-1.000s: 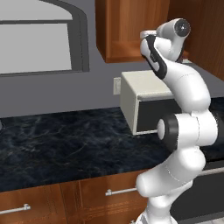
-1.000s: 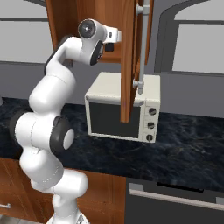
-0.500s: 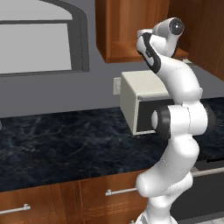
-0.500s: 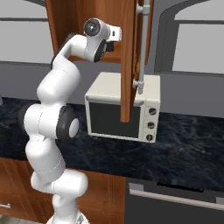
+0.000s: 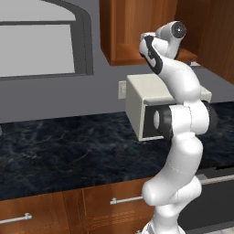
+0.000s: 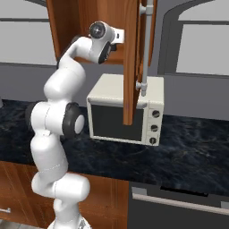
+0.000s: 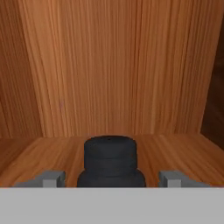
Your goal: Retrieve the shaker from the cabinet and place it next the steak on a plate on the dining table.
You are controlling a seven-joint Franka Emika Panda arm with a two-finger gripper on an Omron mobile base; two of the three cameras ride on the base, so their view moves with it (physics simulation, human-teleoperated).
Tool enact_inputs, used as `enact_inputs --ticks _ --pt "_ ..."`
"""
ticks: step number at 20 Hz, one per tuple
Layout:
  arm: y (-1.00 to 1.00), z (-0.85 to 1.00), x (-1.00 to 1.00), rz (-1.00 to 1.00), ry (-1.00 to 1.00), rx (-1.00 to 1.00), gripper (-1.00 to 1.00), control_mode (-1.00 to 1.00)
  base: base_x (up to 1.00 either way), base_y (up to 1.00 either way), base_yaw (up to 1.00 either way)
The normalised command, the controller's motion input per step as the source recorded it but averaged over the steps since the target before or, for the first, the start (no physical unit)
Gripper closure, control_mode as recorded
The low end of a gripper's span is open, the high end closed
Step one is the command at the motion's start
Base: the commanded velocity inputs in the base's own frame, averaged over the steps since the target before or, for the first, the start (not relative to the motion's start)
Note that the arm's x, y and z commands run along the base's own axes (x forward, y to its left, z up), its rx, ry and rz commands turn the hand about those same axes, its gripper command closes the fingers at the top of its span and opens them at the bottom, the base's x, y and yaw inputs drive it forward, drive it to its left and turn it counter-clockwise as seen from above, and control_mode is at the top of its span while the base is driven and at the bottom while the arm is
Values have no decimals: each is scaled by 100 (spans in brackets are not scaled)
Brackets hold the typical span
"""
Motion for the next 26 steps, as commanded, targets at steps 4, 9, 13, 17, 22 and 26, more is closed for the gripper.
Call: enact_inputs --ticks 4,9,13,17,22,26 --pt "0 0 -58 2 -7 0 100 -100 0 0 0" --pt "0 0 -100 4 -12 0 100 -100 0 0 0" --pt "-8 0 -100 3 -7 0 100 -100 0 0 0" --pt "-1 -1 -100 3 -7 0 100 -100 0 0 0" --pt "0 -5 -100 2 -9 0 100 -100 0 0 0" --pt "6 0 -100 0 -11 0 100 -100 0 0 0"
